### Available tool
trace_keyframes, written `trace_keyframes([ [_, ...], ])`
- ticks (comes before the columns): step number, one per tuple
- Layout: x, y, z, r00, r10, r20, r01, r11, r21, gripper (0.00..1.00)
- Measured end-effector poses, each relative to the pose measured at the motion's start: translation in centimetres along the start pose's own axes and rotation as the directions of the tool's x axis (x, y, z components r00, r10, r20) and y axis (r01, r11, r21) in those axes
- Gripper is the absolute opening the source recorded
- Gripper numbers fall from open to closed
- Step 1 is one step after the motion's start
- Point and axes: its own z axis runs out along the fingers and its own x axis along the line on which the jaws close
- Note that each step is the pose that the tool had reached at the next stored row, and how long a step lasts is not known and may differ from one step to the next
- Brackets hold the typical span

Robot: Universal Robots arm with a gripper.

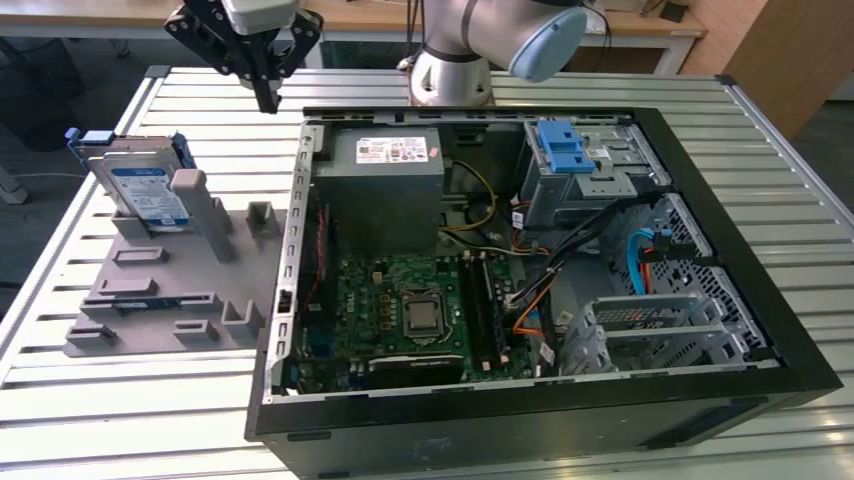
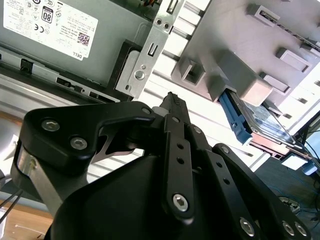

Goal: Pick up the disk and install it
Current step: 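Reach for the disk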

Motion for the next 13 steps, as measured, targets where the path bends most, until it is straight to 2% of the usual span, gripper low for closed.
trace_keyframes([
  [13,0.33,0.04,0.03,1.0000,0.000,0.0000,0.000,1.0000,-0.0001,0.11],
])
